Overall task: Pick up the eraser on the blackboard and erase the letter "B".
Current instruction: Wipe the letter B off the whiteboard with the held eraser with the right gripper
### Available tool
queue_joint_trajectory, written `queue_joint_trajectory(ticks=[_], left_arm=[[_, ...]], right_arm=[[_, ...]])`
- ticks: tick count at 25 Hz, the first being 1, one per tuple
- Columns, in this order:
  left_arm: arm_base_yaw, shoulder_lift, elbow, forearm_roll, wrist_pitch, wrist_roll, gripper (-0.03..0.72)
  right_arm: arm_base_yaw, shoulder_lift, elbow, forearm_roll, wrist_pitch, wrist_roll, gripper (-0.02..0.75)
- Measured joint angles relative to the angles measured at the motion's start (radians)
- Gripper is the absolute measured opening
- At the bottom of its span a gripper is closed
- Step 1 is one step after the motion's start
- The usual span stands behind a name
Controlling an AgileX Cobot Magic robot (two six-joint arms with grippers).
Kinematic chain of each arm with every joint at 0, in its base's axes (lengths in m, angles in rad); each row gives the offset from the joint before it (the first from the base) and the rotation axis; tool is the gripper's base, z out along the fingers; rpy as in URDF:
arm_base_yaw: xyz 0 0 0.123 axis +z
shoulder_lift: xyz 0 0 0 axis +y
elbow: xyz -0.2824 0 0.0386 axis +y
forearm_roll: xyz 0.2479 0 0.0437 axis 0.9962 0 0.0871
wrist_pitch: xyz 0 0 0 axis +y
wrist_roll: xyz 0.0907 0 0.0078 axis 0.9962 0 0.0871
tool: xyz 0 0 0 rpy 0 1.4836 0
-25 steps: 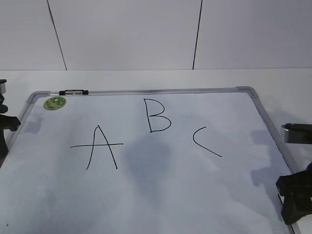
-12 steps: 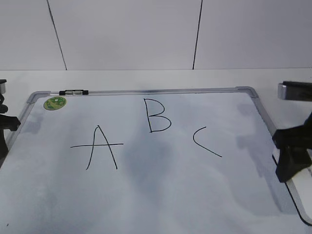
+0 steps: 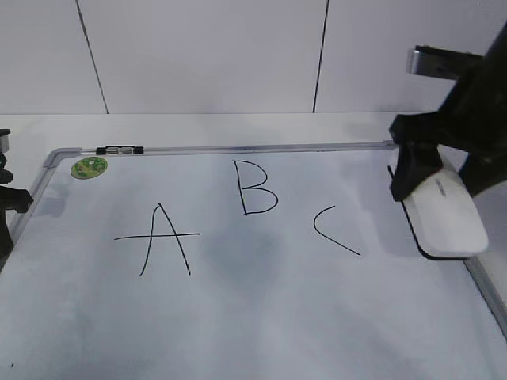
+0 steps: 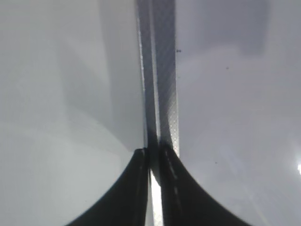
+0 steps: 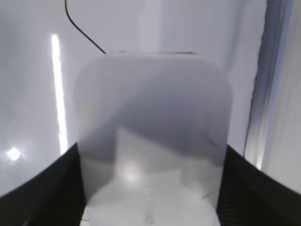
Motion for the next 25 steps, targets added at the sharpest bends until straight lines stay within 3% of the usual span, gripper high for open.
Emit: queue_joint_trajectory(ticks=[16, 25], left_arm=[[0.000, 0.000, 0.000, -0.004, 0.014, 0.000, 0.043], [0.000, 0.000, -0.001, -0.006, 0.018, 0.000, 0.043]], right_arm=[[0.269, 0.466, -0.603, -0.008, 0.010, 0.019, 0.559], [0.321, 0.745, -0.876, -0.043, 0.016, 0.036, 0.559]])
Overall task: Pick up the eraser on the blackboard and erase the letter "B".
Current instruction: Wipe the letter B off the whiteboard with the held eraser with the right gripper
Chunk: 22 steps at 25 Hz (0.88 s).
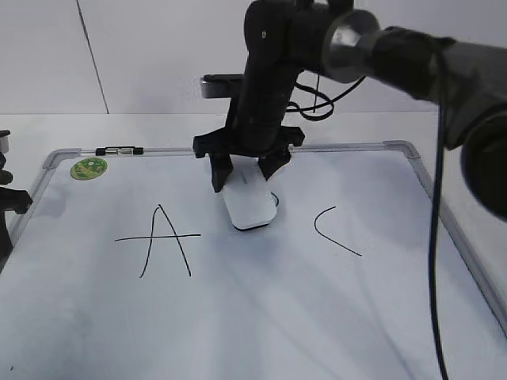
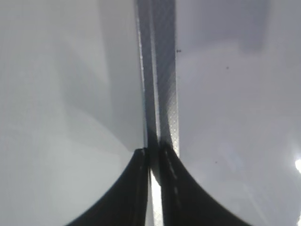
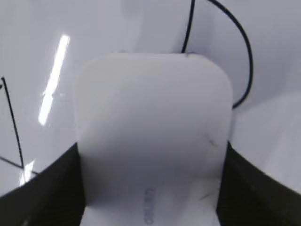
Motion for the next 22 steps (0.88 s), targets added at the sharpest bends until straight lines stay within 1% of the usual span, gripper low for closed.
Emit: queue_joint_trajectory(ticks=[4, 8, 19, 22], left_arm=[[0.001, 0.000, 0.000, 0.000, 0.002, 0.000, 0.043], [0.001, 0.000, 0.000, 0.000, 0.002, 0.000, 0.043], [0.004, 0.000, 0.000, 0.000, 0.002, 0.000, 0.043], [0.004, 0.002, 0.000, 0.000, 0.000, 0.000, 0.043]], right_arm=[[0.008, 0.085, -0.095, -0.010, 0.013, 0.000, 0.559], [0.011, 0.123, -0.143, -0.045, 0.028, 0.006, 0.558], [0.016, 0.136, -0.159, -0.062, 0.037, 0.008, 0.557], [0.023, 0.136, -0.161, -0.098, 0.036, 0.012, 0.557]])
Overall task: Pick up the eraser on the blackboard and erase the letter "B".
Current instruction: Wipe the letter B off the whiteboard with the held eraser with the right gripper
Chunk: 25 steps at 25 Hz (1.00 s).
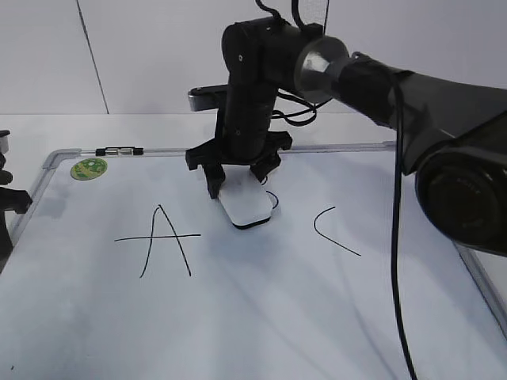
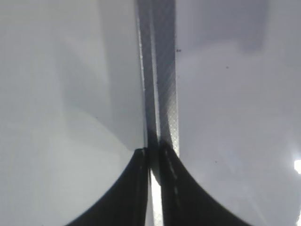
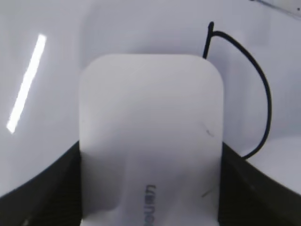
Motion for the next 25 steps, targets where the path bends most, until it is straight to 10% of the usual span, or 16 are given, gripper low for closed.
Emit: queue_joint_trajectory(ticks=[25], left_arm=[[0.000, 0.000, 0.000, -0.026, -0.006, 0.000, 0.043]], right_arm=[[-0.130, 0.007, -0.002, -0.114, -0.057, 0.039, 0.557]])
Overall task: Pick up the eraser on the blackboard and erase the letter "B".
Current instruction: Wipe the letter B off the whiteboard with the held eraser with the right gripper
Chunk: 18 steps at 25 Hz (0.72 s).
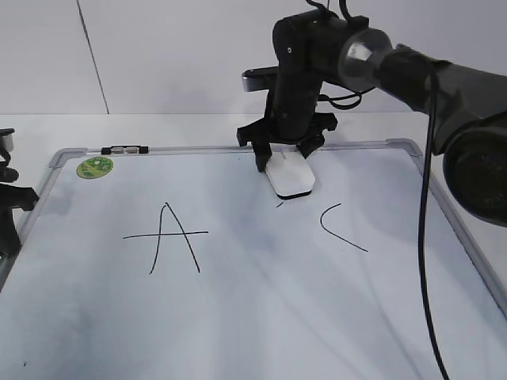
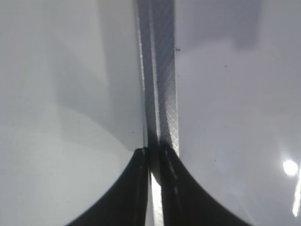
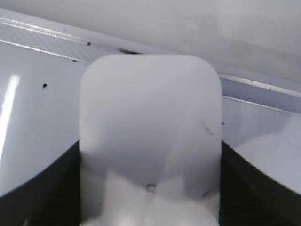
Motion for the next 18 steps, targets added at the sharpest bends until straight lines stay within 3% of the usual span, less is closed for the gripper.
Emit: queue_joint_trajectory(ticks=[5, 11, 18], left_arm=[[0.000, 0.000, 0.000, 0.000, 0.004, 0.000, 0.043], [0.000, 0.000, 0.000, 0.006, 0.030, 0.000, 0.043], [0.000, 0.000, 0.000, 0.012, 0.041, 0.000, 0.043]], right_arm=[[0.008, 0.000, 0.000, 0.020, 0.002, -0.006, 0.557], [0.079, 0.000, 0.000, -0.035, 0.002, -0.008, 0.557], [0.163, 0.006, -0.008, 0.008, -0.002, -0.011, 0.557]])
